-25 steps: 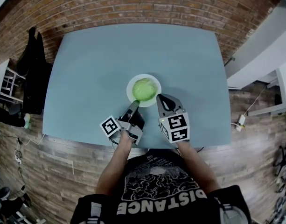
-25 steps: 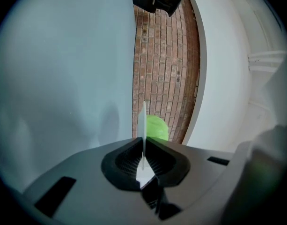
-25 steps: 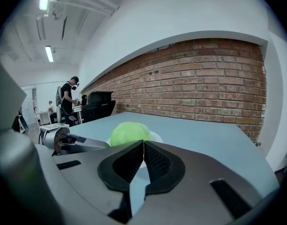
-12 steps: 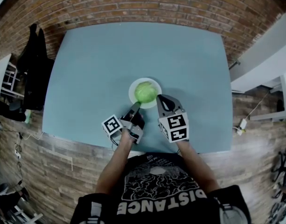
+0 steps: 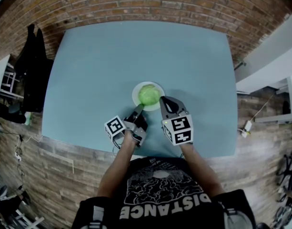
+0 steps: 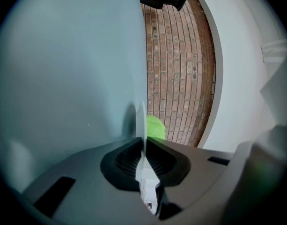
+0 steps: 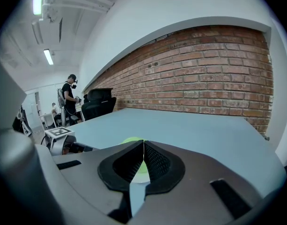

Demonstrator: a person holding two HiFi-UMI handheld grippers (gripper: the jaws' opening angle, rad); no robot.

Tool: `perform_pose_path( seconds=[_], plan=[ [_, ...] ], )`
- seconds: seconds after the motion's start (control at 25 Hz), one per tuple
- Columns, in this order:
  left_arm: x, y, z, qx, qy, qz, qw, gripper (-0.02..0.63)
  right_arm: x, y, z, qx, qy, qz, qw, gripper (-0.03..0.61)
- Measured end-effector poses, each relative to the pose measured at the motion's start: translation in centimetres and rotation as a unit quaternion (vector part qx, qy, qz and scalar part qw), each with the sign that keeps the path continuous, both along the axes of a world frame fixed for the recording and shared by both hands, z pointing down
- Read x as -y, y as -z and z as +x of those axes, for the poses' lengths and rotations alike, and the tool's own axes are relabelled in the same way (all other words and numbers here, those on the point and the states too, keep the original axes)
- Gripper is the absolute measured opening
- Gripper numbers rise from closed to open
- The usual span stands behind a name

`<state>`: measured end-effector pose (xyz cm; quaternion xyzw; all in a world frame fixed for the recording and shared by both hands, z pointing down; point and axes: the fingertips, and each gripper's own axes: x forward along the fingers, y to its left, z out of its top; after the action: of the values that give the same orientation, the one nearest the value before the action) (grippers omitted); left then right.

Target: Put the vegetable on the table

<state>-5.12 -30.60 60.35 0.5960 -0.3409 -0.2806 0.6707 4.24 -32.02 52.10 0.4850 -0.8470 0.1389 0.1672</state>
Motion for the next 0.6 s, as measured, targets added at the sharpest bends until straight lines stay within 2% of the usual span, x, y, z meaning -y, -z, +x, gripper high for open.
perform_pose_path(
  seconds=[0.6],
  plan=[
    [0.3, -1.7, -0.8, 0.025, 0.002, -0.049, 0.9985, 0.026, 0.3, -0.8, -0.4, 0.006, 0.007, -0.011, 1.000, 0.009]
  ],
)
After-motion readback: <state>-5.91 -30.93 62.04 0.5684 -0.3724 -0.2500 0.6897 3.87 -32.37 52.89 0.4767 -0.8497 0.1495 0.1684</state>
